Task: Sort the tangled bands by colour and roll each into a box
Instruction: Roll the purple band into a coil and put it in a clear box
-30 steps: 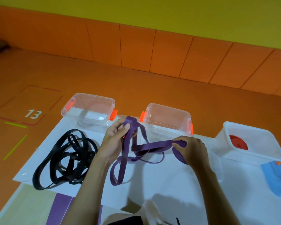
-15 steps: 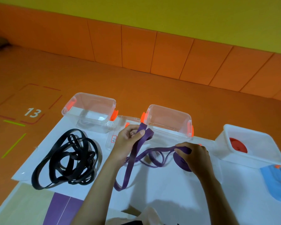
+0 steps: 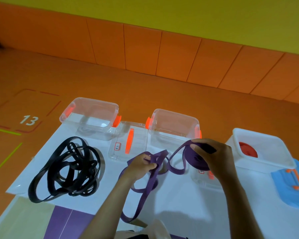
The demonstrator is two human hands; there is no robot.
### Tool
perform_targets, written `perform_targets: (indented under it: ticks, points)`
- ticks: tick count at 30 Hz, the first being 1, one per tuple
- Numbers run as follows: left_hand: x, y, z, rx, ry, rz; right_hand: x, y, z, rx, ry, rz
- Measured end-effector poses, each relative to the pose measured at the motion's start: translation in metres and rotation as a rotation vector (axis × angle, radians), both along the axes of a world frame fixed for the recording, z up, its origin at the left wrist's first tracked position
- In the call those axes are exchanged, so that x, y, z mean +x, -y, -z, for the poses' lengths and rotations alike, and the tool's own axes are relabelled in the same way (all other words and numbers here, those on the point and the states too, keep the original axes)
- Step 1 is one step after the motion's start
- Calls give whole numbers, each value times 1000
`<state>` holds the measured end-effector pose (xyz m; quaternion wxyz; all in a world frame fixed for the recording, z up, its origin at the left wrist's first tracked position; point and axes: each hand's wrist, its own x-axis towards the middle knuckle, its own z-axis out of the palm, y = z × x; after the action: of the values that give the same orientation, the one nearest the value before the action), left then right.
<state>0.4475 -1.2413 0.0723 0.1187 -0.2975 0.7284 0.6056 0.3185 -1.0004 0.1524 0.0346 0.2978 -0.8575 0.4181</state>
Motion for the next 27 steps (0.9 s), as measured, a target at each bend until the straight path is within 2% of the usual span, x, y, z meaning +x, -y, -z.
perform_targets:
  ticks: [2, 4, 9, 12, 16, 22, 27]
  points:
    - [-3, -2, -1, -55, 31, 93, 1, 0, -5, 4, -7, -13]
    - [-5, -5, -11, -112, -24, 128, 2, 3, -11, 19, -23, -43]
    - [-15, -13, -64, -15, -493, 226, 0, 10, -19, -18, 49, -152]
    - [-20, -19, -78, -3, -639, 194, 0, 17, -23, -35, 104, -213]
    - [-22, -15, -77, 50, -680, 134, -1, 28, -31, 5, 125, -277]
    - [-24, -6, -72, 78, -720, 64, 1, 41, -33, 9, 155, -255]
    - [-26, -3, -72, 231, -698, 5, -1, 50, -33, -34, 56, -197]
